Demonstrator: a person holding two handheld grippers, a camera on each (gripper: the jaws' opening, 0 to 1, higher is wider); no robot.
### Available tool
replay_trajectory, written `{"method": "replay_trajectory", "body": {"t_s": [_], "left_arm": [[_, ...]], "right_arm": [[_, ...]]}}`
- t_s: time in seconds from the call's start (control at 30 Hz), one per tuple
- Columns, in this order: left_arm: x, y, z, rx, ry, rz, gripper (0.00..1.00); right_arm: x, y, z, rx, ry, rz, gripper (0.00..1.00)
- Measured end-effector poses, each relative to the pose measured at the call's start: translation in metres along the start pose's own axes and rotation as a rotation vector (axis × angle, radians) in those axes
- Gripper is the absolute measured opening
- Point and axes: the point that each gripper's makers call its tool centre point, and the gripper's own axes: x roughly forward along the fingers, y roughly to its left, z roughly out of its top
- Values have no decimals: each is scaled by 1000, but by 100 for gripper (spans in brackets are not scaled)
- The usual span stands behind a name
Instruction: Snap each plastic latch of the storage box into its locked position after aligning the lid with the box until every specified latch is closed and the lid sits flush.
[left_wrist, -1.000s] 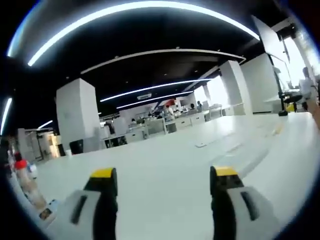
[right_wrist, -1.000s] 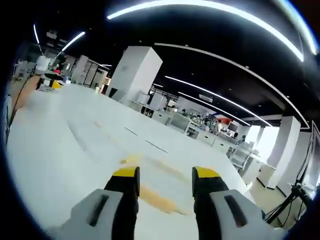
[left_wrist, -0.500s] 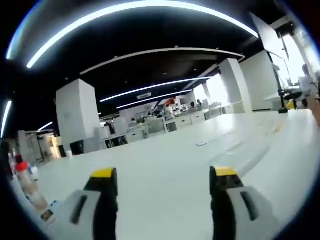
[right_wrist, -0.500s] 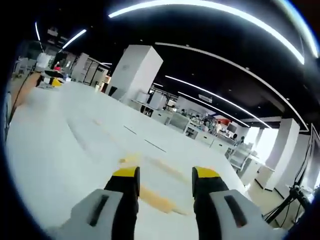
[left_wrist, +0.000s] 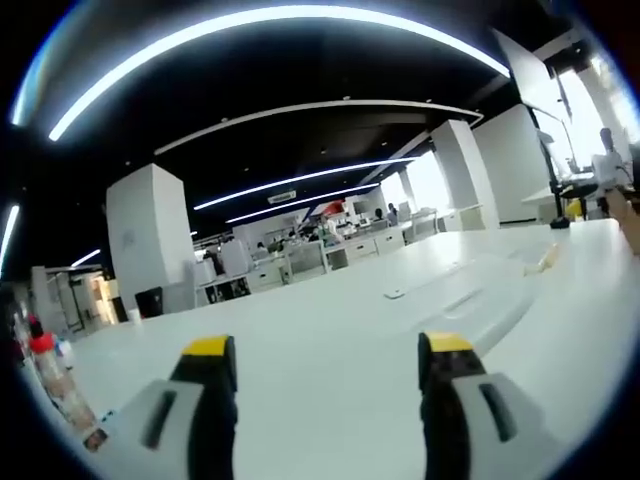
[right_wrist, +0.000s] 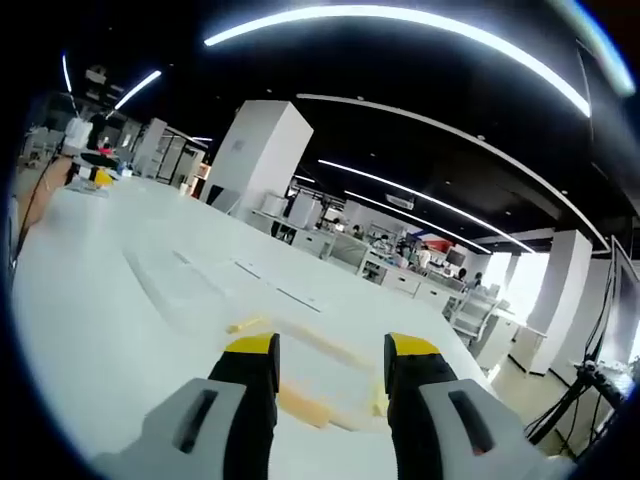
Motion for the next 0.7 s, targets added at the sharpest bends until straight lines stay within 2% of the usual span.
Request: {"method": "replay_trajectory", "body": {"t_s": [0.23, 0.33, 0.43, 0.53, 0.57, 0.7], "left_arm": [[-1, -14, 31, 21, -45, -51, 72], [3, -30, 45, 15, -68, -114, 72], [10, -49, 58, 40, -65, -173, 72], [15, -69, 73, 63, -82, -231, 72], [17, -82, 83, 76, -94, -265, 72], [22, -104, 103, 108, -116, -313, 73]], "right_arm": [[-6, -4, 7, 1, -16, -7, 42], [-10, -6, 16, -7, -24, -7, 42], [-15, -9, 27, -19, -39, -9, 42], [-20, -13, 40, -20, -67, -8, 42], [-22, -14, 44, -22, -76, -6, 42], [-29, -21, 51, -44, -78, -14, 42]]}}
